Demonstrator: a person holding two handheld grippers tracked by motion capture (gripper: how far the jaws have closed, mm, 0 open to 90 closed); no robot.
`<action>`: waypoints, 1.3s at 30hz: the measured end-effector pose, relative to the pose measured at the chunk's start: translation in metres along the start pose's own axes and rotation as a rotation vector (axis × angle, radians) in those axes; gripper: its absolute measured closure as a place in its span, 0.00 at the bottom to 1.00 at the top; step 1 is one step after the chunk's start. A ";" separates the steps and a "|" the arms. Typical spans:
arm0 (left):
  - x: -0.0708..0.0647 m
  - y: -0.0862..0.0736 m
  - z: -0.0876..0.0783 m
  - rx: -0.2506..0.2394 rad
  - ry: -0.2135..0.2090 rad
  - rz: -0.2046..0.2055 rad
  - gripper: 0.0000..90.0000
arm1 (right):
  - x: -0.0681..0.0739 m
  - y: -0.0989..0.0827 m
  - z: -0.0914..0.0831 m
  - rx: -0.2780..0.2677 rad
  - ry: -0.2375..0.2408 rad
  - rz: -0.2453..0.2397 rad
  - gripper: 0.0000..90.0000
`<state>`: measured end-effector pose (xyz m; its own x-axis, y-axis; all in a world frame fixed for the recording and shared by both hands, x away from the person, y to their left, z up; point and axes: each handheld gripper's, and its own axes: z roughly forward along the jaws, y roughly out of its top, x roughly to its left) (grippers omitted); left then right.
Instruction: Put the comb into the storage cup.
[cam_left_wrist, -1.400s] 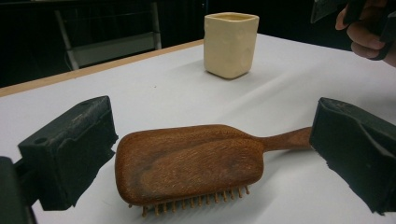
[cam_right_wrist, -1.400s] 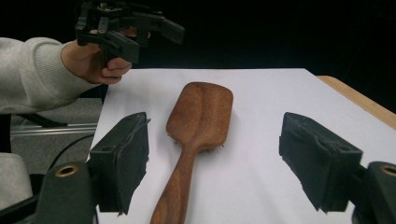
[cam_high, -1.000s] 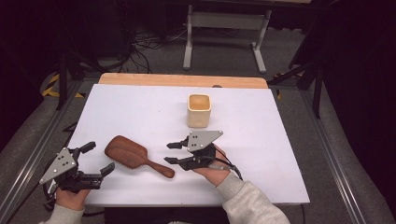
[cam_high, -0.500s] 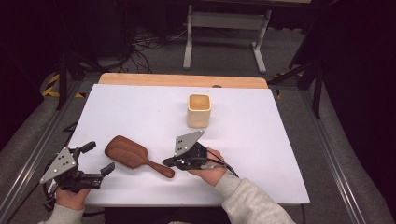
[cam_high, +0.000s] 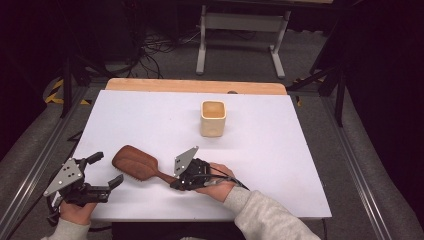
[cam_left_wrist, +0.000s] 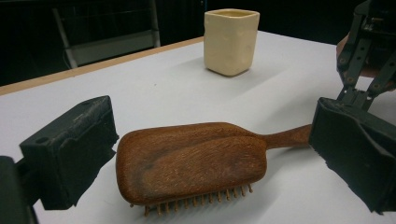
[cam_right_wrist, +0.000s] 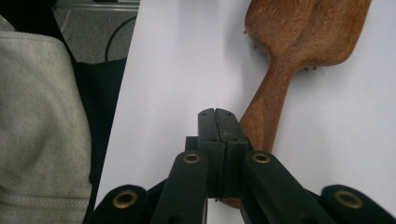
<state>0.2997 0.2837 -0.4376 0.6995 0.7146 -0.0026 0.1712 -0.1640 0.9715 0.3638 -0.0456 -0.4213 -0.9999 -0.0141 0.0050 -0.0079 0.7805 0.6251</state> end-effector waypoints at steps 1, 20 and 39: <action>0.000 0.000 0.000 -0.001 0.002 0.000 0.02 | 0.000 0.000 0.002 0.005 0.003 0.001 1.00; 0.001 -0.001 -0.001 -0.006 0.007 -0.005 0.02 | -0.003 -0.002 0.020 0.114 -0.004 0.001 1.00; 0.008 -0.003 -0.009 -0.043 0.041 -0.019 0.00 | -0.029 -0.005 0.011 0.151 -0.111 0.008 1.00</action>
<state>0.2986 0.2962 -0.4382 0.6672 0.7447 -0.0128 0.1540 -0.1211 0.9806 0.3923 -0.0426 -0.4333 -0.9951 0.0552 -0.0817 0.0068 0.8652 0.5013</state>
